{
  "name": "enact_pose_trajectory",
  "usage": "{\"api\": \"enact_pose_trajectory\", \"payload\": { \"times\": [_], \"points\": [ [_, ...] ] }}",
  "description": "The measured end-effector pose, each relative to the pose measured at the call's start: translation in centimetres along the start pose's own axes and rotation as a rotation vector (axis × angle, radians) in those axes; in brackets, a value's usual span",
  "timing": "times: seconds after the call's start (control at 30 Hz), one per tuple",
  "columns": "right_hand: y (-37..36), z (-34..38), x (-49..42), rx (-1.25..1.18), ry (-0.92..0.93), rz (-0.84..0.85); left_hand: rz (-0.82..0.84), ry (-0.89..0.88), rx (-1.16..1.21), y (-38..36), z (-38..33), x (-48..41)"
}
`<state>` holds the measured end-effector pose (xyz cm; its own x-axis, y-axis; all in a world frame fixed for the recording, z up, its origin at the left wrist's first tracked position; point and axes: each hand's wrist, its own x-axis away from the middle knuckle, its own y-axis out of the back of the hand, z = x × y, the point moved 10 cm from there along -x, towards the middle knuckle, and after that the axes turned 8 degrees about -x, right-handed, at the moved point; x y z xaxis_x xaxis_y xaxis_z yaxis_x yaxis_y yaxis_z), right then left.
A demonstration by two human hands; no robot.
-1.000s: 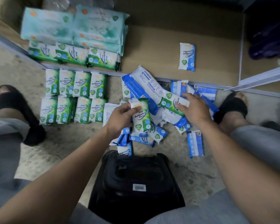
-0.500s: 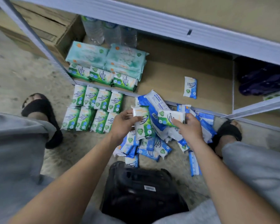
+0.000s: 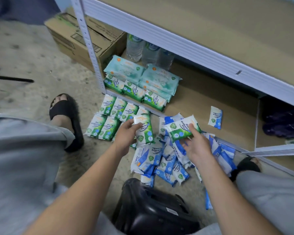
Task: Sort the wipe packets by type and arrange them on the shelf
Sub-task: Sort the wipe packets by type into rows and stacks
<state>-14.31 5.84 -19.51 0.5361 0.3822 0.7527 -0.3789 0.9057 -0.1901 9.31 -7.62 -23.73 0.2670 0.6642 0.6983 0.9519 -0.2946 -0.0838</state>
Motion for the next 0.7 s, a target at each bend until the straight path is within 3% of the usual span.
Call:
{"api": "enact_pose_trajectory", "payload": {
  "times": [0.17, 0.3, 0.43, 0.57, 0.7],
  "points": [
    [-3.2, -4.5, -1.2, -0.074, -0.208, 0.012, -0.093, 0.08, -0.002, 3.7, 2.6, -1.3],
    [-5.2, -8.3, -2.6, 0.122, -0.298, 0.015, -0.119, 0.131, -0.041, 6.2, 4.6, -2.9],
    [-7.0, -11.4, -4.2, 0.418, -0.258, 0.044, -0.185, 0.117, -0.191, 8.8, 5.7, -4.3],
    [-8.2, -14.2, -6.0, 0.721, -0.164, 0.046, -0.212, 0.015, -0.503, 10.0, 5.1, -5.8],
    [-9.5, -15.9, -6.9, 0.748, -0.128, 0.034, -0.228, -0.117, -0.66, 9.5, 3.7, -7.0]
  ]
}}
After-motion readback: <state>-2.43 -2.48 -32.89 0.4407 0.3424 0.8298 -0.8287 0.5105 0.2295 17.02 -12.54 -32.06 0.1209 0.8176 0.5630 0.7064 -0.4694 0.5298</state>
